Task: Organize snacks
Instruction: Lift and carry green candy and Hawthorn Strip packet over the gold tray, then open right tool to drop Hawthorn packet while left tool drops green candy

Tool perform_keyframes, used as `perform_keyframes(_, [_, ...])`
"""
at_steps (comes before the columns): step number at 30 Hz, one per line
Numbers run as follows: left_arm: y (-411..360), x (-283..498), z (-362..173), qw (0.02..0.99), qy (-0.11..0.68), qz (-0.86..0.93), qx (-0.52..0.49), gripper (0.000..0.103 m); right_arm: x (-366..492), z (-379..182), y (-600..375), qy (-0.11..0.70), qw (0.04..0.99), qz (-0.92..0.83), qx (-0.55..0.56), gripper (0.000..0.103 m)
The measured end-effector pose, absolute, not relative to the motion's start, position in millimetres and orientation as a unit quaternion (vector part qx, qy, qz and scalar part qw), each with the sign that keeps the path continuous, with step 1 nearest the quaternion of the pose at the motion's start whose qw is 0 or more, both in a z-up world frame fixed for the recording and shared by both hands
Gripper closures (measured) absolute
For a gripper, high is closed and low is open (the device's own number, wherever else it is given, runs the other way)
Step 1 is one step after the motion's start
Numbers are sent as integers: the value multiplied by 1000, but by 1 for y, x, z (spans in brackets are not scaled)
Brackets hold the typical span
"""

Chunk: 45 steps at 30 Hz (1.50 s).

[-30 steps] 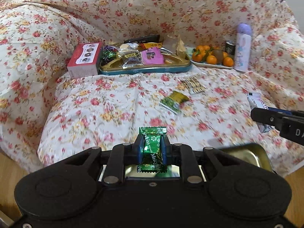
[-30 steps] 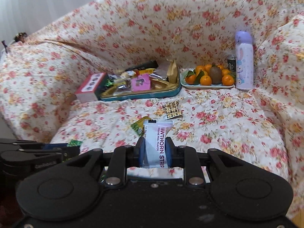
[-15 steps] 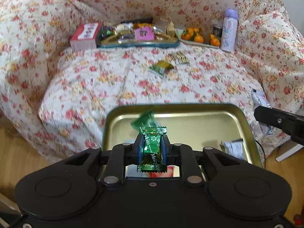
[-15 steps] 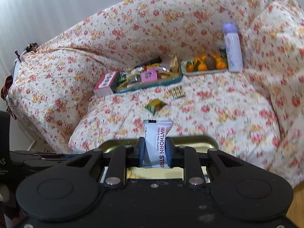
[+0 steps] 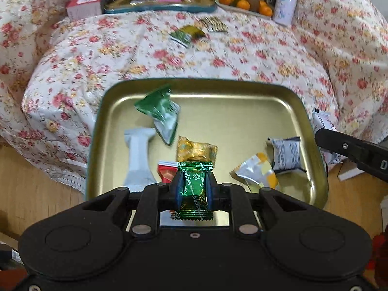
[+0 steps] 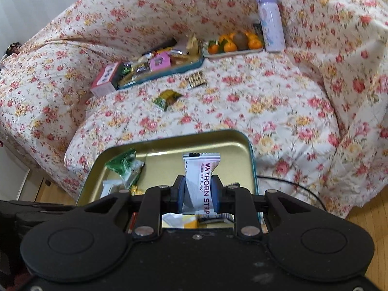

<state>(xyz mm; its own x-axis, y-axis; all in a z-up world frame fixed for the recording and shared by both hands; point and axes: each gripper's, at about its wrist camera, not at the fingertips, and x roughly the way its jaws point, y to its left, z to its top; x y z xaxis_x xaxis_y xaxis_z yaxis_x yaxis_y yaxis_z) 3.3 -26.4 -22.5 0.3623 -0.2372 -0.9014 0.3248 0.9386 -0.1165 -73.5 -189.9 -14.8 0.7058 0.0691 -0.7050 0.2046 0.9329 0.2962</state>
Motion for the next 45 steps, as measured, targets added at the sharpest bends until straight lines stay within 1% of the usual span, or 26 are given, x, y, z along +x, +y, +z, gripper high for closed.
perform_keyframes(4, [-39,4,-25,819,543,-176,55,77,-78,-15,-196,397,897,-30,193,79])
perform_keyframes(11, [-54,3,-21,826,531,-176,68,77,-87,-12,-200,408,894,-35,182,79])
perform_keyframes(16, [-57,6,-13,840,512,-163,72,77,-89,-10,-203,393,899,-55,184,79])
perform_keyframes(21, [-66,6,-19,835,519,-164,82,77,-78,-12,-205,384,899,-62,201,79])
perform_keyframes(29, [-69,3,-24,833,522,-162,91,76,-63,-15,-199,379,903,-72,191,79])
perform_keyframes(32, [-69,3,-24,834,520,-159,92,74,-57,-17,-199,380,902,-76,188,78])
perform_keyframes(34, [-68,3,-24,834,520,-158,91,70,-54,-18,-198,380,903,-81,185,78])
perform_keyframes(39, [-68,2,-26,835,520,-155,94,69,-52,-21,-198,381,903,-82,183,78])
perform_keyframes(42, [-68,0,-24,836,517,-154,95,69,-52,-21,-197,377,905,-79,182,77])
perform_keyframes(43, [-68,0,-24,837,516,-154,96,69,-52,-21,-196,374,906,-79,182,73])
perform_keyframes(45, [-68,-1,-23,838,515,-152,96,69,-53,-20,-195,372,907,-78,180,72])
